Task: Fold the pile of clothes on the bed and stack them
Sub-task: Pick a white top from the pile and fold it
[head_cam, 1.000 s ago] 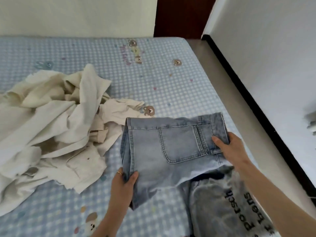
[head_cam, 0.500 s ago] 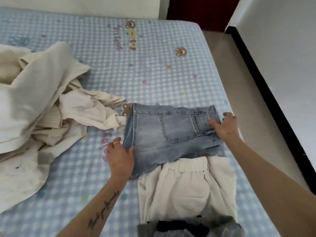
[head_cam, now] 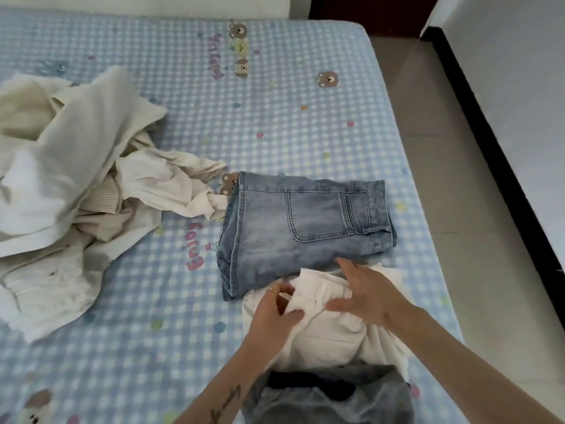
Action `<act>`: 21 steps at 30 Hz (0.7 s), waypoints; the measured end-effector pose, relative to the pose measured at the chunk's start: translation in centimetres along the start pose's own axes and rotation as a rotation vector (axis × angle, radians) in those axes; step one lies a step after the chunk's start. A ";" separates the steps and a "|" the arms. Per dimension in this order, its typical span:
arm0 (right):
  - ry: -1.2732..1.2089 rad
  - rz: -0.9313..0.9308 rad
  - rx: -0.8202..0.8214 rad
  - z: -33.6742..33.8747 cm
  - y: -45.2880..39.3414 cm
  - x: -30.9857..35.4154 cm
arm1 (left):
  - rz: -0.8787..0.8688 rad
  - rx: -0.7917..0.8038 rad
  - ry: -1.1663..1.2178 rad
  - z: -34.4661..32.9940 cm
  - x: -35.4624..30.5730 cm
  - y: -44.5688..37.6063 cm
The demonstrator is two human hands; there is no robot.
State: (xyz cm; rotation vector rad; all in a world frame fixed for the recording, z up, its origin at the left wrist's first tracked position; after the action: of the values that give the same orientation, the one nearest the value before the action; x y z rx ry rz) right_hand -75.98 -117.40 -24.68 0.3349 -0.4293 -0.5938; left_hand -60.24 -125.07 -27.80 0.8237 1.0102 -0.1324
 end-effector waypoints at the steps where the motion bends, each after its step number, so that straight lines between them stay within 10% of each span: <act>1: -0.026 0.006 0.029 0.5 1.0 0.1 | -0.015 0.011 0.052 0.4 -0.4 1.0; 9: 0.315 0.271 -0.136 7.8 7.6 4.8 | -0.093 0.120 0.207 1.3 -5.4 7.3; 14: 0.062 0.358 -0.198 14.6 11.8 8.4 | -0.253 0.147 0.358 4.0 -10.1 10.7; 21: 0.062 0.416 -0.255 24.6 16.4 16.3 | -0.295 0.205 0.047 8.6 -11.0 8.3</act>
State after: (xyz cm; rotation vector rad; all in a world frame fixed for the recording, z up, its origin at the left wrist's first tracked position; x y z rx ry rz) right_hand -67.98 -118.85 8.09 0.0153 -0.3455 -0.2263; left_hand -56.45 -127.87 -12.26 0.8616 1.1728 -0.4769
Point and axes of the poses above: each hand's wrist, its own y-axis away from the middle knuckle, its own z-axis out of the back of the hand, x = y × z, the point moved 9 cm from there along -y, towards the middle knuckle, and after that the axes turned 11 degrees about -x, right-handed, at the moved point
